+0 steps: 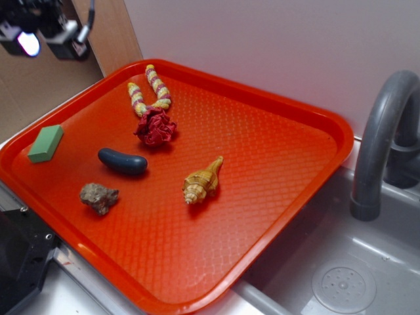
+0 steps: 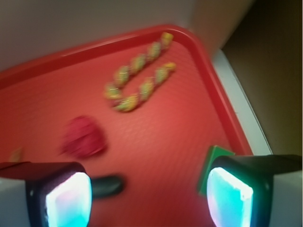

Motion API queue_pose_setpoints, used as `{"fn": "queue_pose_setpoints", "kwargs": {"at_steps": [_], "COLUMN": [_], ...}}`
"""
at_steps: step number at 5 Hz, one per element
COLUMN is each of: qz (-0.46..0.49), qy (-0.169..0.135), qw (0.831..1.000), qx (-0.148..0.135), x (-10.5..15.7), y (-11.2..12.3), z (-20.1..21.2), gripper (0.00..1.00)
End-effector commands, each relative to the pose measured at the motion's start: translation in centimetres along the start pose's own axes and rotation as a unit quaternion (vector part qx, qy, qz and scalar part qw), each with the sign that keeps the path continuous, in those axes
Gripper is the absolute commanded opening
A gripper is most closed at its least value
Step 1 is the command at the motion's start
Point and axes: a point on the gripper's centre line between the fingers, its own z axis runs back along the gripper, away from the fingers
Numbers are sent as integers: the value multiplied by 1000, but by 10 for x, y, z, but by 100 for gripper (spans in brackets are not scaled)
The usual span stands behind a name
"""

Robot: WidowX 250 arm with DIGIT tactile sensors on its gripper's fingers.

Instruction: Grab the green block.

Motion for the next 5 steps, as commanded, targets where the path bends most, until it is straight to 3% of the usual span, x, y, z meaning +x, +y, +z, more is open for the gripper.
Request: {"fn": "queue_pose_setpoints", "kwargs": {"at_steps": [1,3,4,5], "qz": [49,38,2,-10], "qy": [50,88,114,102], "qw": [997,995,993,995], "qx": [14,20,13,0], "x": [-10,-42,-67,-76], "y": [62,78,63,50], "z": [-55,-94,-112,-129], "gripper": [100,100,100,0]}}
